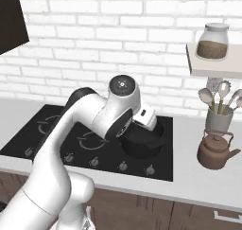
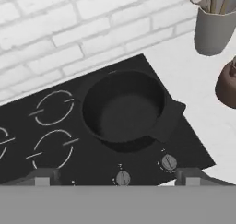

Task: Pick the kettle from the counter and place it on a stove burner. Then turn the burner on.

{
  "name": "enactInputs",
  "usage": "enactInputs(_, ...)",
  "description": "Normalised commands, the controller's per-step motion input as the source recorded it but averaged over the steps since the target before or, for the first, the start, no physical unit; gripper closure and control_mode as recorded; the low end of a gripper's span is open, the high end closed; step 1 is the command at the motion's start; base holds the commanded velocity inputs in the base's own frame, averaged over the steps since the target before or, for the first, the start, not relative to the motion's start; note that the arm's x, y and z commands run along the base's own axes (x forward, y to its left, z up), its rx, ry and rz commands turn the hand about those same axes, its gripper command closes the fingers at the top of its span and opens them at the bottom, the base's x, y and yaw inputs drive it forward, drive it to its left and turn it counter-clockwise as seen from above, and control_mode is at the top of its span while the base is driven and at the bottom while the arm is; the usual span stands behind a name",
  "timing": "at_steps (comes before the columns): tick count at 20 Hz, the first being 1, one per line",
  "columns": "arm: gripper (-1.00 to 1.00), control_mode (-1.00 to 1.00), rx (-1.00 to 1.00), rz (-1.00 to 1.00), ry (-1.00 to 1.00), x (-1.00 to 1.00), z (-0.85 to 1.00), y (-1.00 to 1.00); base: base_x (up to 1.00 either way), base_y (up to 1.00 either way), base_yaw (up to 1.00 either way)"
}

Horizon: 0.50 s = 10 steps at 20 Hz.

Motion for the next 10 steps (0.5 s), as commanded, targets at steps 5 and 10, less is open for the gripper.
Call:
enactInputs(5, -1.0, -1.0, 0.12, -0.38, -0.09, 0.0, 0.0, -1.0, 0.0, 0.0, 0.0)
enactInputs(10, -1.0, -1.0, 0.15, -0.39, -0.02, 0.0, 0.0, -1.0, 0.0, 0.0, 0.0)
